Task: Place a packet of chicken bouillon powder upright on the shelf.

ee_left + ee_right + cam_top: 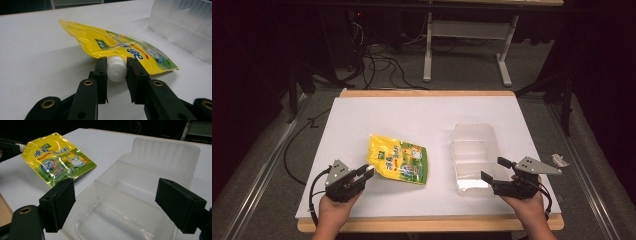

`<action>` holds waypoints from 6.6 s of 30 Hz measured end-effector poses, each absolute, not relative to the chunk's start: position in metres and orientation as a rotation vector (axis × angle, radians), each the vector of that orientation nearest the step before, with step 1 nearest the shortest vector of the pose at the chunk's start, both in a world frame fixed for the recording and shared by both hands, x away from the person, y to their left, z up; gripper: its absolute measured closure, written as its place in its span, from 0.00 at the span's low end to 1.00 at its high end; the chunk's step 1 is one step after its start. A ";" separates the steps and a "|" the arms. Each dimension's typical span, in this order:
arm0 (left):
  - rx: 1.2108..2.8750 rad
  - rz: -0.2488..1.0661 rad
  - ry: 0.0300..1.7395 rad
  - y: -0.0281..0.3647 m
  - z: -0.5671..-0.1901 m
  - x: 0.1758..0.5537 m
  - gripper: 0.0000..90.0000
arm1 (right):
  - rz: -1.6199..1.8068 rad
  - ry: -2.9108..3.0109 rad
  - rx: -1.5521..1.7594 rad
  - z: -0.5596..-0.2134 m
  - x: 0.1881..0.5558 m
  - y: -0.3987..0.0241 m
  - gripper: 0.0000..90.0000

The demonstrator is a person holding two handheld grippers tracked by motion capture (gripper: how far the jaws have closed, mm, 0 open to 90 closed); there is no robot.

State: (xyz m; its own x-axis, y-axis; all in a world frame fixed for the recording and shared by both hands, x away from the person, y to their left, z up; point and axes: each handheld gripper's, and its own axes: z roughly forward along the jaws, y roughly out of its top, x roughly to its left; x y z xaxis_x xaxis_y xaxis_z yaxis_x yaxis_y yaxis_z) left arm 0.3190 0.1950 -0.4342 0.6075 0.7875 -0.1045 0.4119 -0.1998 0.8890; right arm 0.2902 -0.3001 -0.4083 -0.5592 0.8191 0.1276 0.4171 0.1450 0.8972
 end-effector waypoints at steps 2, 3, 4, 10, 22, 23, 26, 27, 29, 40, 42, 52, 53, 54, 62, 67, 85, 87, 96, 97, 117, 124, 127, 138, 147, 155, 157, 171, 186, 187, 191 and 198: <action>1.798 0.467 0.979 0.200 -0.432 0.319 0.80 | 1.389 2.037 1.183 -0.408 0.290 -0.300 0.19; 1.788 0.469 0.983 0.202 -0.431 0.319 0.80 | 1.388 2.038 1.183 -0.409 0.290 -0.300 0.19; 1.780 0.474 0.987 0.204 -0.430 0.319 0.80 | 1.388 2.038 1.186 -0.409 0.290 -0.300 0.19; 1.743 0.494 1.000 0.213 -0.425 0.318 0.80 | 1.388 2.032 1.192 -0.409 0.291 -0.301 0.19; 1.710 0.551 0.954 0.203 -0.414 0.311 0.80 | 1.395 2.023 1.199 -0.410 0.291 -0.304 0.19; 1.700 0.551 0.954 0.203 -0.413 0.311 0.80 | 1.395 2.021 1.208 -0.410 0.291 -0.304 0.19; 1.677 0.560 0.955 0.208 -0.410 0.310 0.80 | 1.392 2.020 1.206 -0.410 0.290 -0.305 0.19; 1.671 0.560 0.956 0.210 -0.409 0.310 0.80 | 1.392 2.018 1.205 -0.410 0.290 -0.305 0.19; 1.658 0.566 0.957 0.212 -0.407 0.309 0.80 | 1.387 2.017 1.202 -0.409 0.289 -0.305 0.19; 1.615 0.602 0.916 0.207 -0.397 0.302 0.80 | 1.383 2.014 1.199 -0.409 0.288 -0.304 0.19; 1.611 0.612 0.902 0.202 -0.396 0.300 0.80 | 1.385 2.014 1.206 -0.409 0.288 -0.304 0.19; 1.531 0.634 0.894 0.184 -0.391 0.295 0.80 | 1.387 2.011 1.216 -0.409 0.288 -0.304 0.19; 1.529 0.626 0.892 0.183 -0.391 0.295 0.80 | 1.386 2.012 1.213 -0.409 0.288 -0.304 0.19; 1.521 0.622 0.892 0.182 -0.390 0.296 0.79 | 1.384 2.014 1.212 -0.410 0.288 -0.304 0.19; 1.507 0.600 0.887 0.176 -0.388 0.297 0.79 | 1.377 2.008 1.203 -0.408 0.287 -0.305 0.19; 1.505 0.591 0.890 0.176 -0.388 0.297 0.79 | 1.373 2.009 1.202 -0.409 0.287 -0.305 0.19; 1.549 0.531 0.870 0.161 -0.394 0.299 0.61 | 1.359 2.019 1.207 -0.410 0.287 -0.304 0.20; 1.556 0.518 0.879 0.157 -0.396 0.300 0.57 | 1.361 2.018 1.205 -0.410 0.287 -0.305 0.20; 1.633 0.503 0.965 0.137 -0.418 0.309 0.63 | 1.357 2.019 1.199 -0.409 0.286 -0.304 0.20; 1.635 0.501 0.967 0.136 -0.419 0.309 0.69 | 1.357 2.018 1.196 -0.409 0.286 -0.304 0.20; 1.680 0.503 0.856 0.133 -0.415 0.307 1.00 | 1.387 2.019 1.183 -0.408 0.285 -0.306 0.24; 1.685 0.448 0.774 0.137 -0.411 0.307 1.00 | 1.423 2.045 1.141 -0.403 0.283 -0.302 0.29; 1.683 0.421 0.746 0.139 -0.409 0.308 1.00 | 1.441 2.054 1.098 -0.397 0.279 -0.295 0.27; 1.684 0.333 0.676 0.145 -0.400 0.312 1.00 | 1.526 2.145 0.982 -0.368 0.286 -0.249 0.17; 1.701 0.290 0.590 0.144 -0.388 0.311 1.00 | 1.535 2.249 0.921 -0.359 0.319 -0.210 0.13; 1.676 0.227 0.513 0.134 -0.386 0.309 1.00 | 1.534 2.317 0.899 -0.363 0.337 -0.187 0.13; 1.673 0.216 0.497 0.133 -0.386 0.306 1.00 | 1.534 2.347 0.878 -0.364 0.340 -0.182 0.13; 1.665 0.154 0.395 0.134 -0.381 0.297 1.00 | 1.719 2.444 0.748 -0.367 0.342 -0.167 0.24; 1.667 0.263 0.566 0.145 -0.390 0.310 1.00 | 1.762 2.492 0.600 -0.371 0.325 -0.161 0.68; 1.665 0.265 0.566 0.145 -0.391 0.309 1.00 | 1.758 2.487 0.612 -0.372 0.324 -0.160 0.69; 1.674 0.260 0.568 0.144 -0.393 0.309 1.00 | 1.742 2.475 0.655 -0.377 0.323 -0.159 0.70; 1.661 0.252 0.573 0.145 -0.395 0.310 1.00 | 1.668 2.441 0.711 -0.383 0.319 -0.154 0.89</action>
